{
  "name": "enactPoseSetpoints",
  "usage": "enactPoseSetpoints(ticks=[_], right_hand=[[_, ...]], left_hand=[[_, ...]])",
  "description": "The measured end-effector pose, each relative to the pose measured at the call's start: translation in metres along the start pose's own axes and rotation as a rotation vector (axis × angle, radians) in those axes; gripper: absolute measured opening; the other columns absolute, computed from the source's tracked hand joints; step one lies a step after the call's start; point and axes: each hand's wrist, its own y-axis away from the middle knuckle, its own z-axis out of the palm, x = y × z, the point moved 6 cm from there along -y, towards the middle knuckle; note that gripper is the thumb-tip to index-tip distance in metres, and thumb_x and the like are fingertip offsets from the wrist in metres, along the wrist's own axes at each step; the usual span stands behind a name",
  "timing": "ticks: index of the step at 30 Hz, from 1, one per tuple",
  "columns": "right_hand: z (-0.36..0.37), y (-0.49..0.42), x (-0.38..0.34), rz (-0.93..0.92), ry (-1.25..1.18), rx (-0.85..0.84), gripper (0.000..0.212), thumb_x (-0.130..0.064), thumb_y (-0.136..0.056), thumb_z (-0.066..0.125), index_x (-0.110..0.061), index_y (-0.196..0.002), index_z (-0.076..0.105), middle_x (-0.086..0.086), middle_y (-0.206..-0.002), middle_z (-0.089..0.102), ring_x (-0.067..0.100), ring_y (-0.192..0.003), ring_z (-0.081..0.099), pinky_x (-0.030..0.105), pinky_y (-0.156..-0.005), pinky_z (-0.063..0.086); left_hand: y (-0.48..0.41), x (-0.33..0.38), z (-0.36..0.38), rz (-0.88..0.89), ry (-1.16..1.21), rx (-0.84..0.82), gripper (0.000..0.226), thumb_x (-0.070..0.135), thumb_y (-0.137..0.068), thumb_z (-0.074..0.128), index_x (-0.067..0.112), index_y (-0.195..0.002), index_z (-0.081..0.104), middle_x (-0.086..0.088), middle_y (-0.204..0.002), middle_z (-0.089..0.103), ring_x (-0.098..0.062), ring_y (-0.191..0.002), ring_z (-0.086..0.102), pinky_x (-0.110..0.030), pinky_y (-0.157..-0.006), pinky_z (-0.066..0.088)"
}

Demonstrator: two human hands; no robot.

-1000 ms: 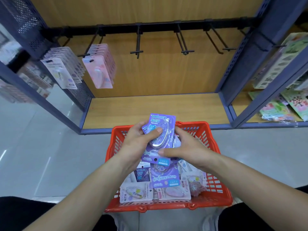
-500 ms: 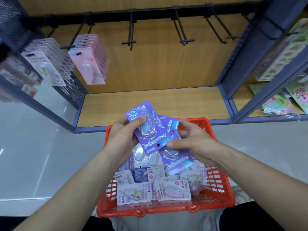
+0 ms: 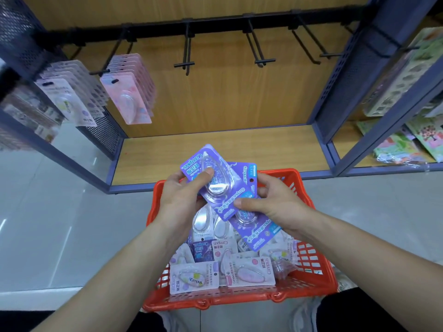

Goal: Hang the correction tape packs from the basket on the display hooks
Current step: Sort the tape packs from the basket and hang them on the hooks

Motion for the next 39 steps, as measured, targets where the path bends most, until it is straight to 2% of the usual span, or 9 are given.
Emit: enactPoseSetpoints(ticks=[3, 7, 10, 13, 17, 20, 26, 32, 39], right_hand=[[-0.015, -0.003, -0.005, -0.009, -0.027, 0.074, 0.030, -0.005, -0.089, 0.074, -0.016, -0.117, 0.066, 0.010, -0.096, 0.079, 0.025, -0.082, 0.077, 0.038, -0.072, 0.063], [-0.031, -0.007, -0.004, -0.018, -0.007, 0.178, 0.027, -0.017, -0.091, 0.075, -0.014, -0.117, 0.067, 0.010, -0.093, 0.079, 0.025, -0.082, 0.077, 0.045, -0.083, 0.062], [-0.034, -0.008, 0.000, -0.028, 0.011, 0.207, 0.027, -0.024, -0.089, 0.077, -0.013, -0.113, 0.069, 0.010, -0.094, 0.079, 0.029, -0.088, 0.077, 0.054, -0.091, 0.059], [-0.033, -0.007, -0.003, -0.059, 0.017, 0.194, 0.025, -0.021, -0.087, 0.079, -0.013, -0.110, 0.072, 0.010, -0.095, 0.079, 0.031, -0.089, 0.076, 0.053, -0.089, 0.060], [-0.025, -0.009, -0.007, -0.076, -0.089, 0.080, 0.039, 0.010, -0.085, 0.071, -0.014, -0.116, 0.067, 0.012, -0.100, 0.078, 0.025, -0.082, 0.075, 0.038, -0.073, 0.060], [-0.017, -0.009, -0.007, -0.055, -0.085, -0.022, 0.057, 0.020, -0.085, 0.064, -0.018, -0.127, 0.062, 0.014, -0.105, 0.077, 0.025, -0.086, 0.074, 0.038, -0.076, 0.062], [-0.027, -0.009, -0.004, -0.030, -0.002, 0.039, 0.035, 0.003, -0.090, 0.070, -0.011, -0.121, 0.060, 0.009, -0.092, 0.078, 0.021, -0.074, 0.073, 0.034, -0.067, 0.059], [-0.030, -0.007, -0.007, -0.029, 0.056, -0.026, 0.033, -0.004, -0.092, 0.069, -0.016, -0.123, 0.069, 0.001, -0.108, 0.077, 0.016, -0.091, 0.074, 0.027, -0.070, 0.059], [-0.039, -0.009, -0.011, -0.027, 0.302, 0.093, 0.040, -0.013, -0.069, 0.092, -0.020, -0.105, 0.076, -0.004, -0.115, 0.075, 0.003, -0.085, 0.074, 0.024, -0.079, 0.059]], left_hand=[[-0.005, 0.008, -0.007, 0.037, -0.118, 0.008, 0.060, 0.010, -0.073, 0.089, 0.012, -0.125, 0.058, -0.008, -0.090, 0.077, -0.026, -0.074, 0.072, -0.041, -0.074, 0.057], [-0.004, 0.007, -0.006, -0.022, -0.314, -0.145, 0.051, 0.002, -0.075, 0.084, 0.020, -0.119, 0.067, -0.008, -0.102, 0.079, -0.027, -0.082, 0.075, -0.037, -0.078, 0.059], [0.002, -0.003, 0.003, -0.066, -0.478, -0.299, 0.046, 0.000, -0.070, 0.087, 0.015, -0.111, 0.070, -0.007, -0.105, 0.079, -0.021, -0.081, 0.075, -0.030, -0.071, 0.060], [0.004, -0.010, 0.008, -0.062, -0.486, -0.336, 0.046, -0.007, -0.077, 0.079, 0.009, -0.117, 0.063, -0.005, -0.106, 0.079, -0.020, -0.091, 0.076, -0.035, -0.082, 0.061], [0.002, -0.007, 0.006, -0.005, -0.414, -0.275, 0.034, -0.005, -0.092, 0.063, 0.012, -0.122, 0.062, 0.000, -0.106, 0.079, -0.021, -0.091, 0.075, -0.037, -0.082, 0.057], [0.001, 0.000, 0.004, 0.039, -0.364, -0.224, 0.029, 0.002, -0.096, 0.059, 0.019, -0.117, 0.066, 0.000, -0.104, 0.078, -0.021, -0.086, 0.073, -0.040, -0.079, 0.056], [-0.004, 0.004, -0.005, 0.019, -0.290, -0.133, 0.027, 0.009, -0.099, 0.054, 0.027, -0.108, 0.072, -0.003, -0.099, 0.078, -0.025, -0.083, 0.072, -0.038, -0.074, 0.052], [-0.014, 0.011, -0.027, 0.082, -0.397, 0.016, 0.013, 0.020, -0.099, 0.060, 0.028, -0.104, 0.069, -0.006, -0.103, 0.078, -0.029, -0.086, 0.074, -0.041, -0.077, 0.055], [-0.010, 0.014, -0.019, 0.141, -0.456, -0.151, 0.038, 0.011, -0.091, 0.074, 0.037, -0.115, 0.064, 0.001, -0.105, 0.079, -0.022, -0.090, 0.076, -0.034, -0.078, 0.060]])
